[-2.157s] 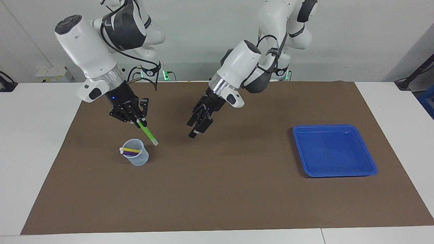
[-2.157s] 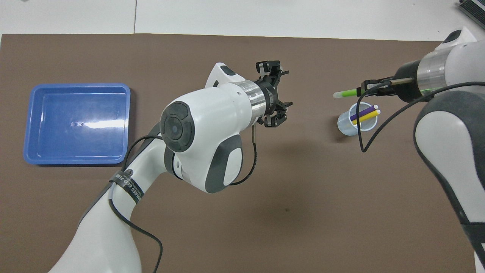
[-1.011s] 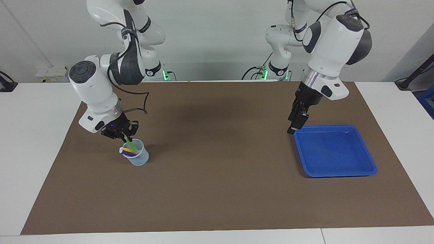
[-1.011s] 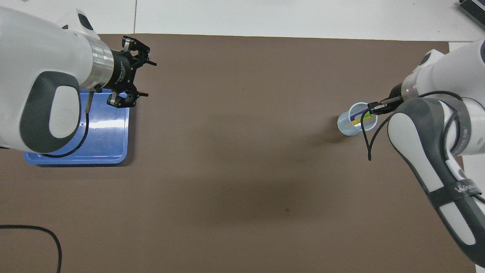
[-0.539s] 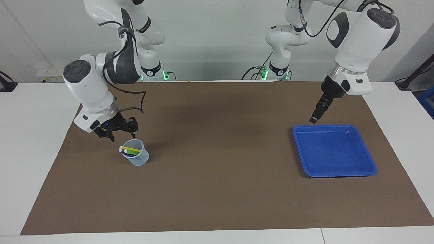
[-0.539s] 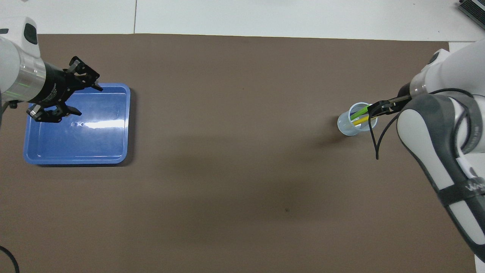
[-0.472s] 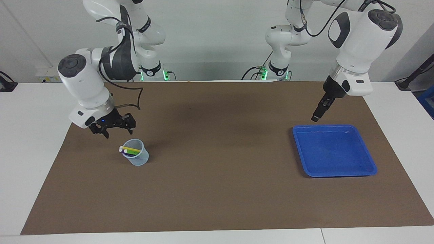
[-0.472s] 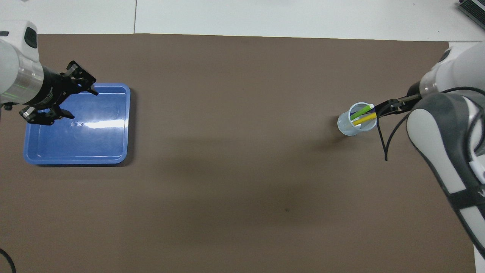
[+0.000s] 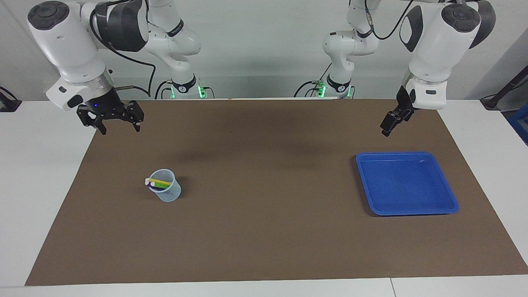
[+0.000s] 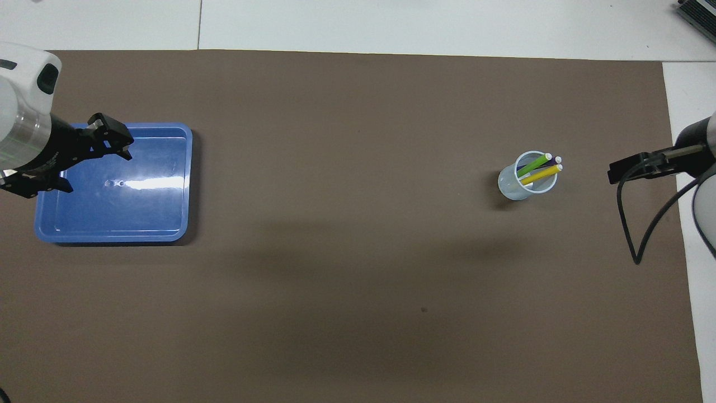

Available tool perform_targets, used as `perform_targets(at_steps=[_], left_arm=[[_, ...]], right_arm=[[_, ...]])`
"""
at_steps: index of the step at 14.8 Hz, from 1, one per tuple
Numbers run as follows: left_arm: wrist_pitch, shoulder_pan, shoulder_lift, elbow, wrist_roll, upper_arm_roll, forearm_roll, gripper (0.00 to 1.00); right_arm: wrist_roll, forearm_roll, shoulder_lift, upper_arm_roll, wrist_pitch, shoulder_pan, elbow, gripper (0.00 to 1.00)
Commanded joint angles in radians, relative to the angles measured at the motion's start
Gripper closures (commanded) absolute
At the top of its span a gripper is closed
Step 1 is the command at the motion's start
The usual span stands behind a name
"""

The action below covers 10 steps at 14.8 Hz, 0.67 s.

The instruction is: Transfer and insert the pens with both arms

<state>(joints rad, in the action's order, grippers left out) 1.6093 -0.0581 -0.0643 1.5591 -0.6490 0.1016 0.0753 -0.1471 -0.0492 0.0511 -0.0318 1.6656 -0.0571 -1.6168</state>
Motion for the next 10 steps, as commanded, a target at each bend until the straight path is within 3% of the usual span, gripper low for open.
perform_targets(at_steps=[1,4,8,10], left_arm=[[-0.112,0.007,0.008,-0.04,0.092,-0.002,0.027,0.0],[-0.204,0.009,0.02,-0.031,0.302,0.0,0.064,0.0],[-0.21,0.009,0.034,-0.03,0.33,-0.002,0.064,0.0],[-0.253,0.041,0.078,-0.024,0.434,-0.01,0.061,0.0]], right_arm=[[0.04,0.0,0.006,-0.017,-0.013,0.005,-0.006,0.0],[0.046,0.04,-0.002,-0.017,-0.026,0.005,-0.018,0.0],[0.046,0.04,-0.013,-0.017,-0.029,0.005,-0.034,0.0],[0.046,0.042,-0.013,-0.017,-0.024,0.005,-0.035,0.0]])
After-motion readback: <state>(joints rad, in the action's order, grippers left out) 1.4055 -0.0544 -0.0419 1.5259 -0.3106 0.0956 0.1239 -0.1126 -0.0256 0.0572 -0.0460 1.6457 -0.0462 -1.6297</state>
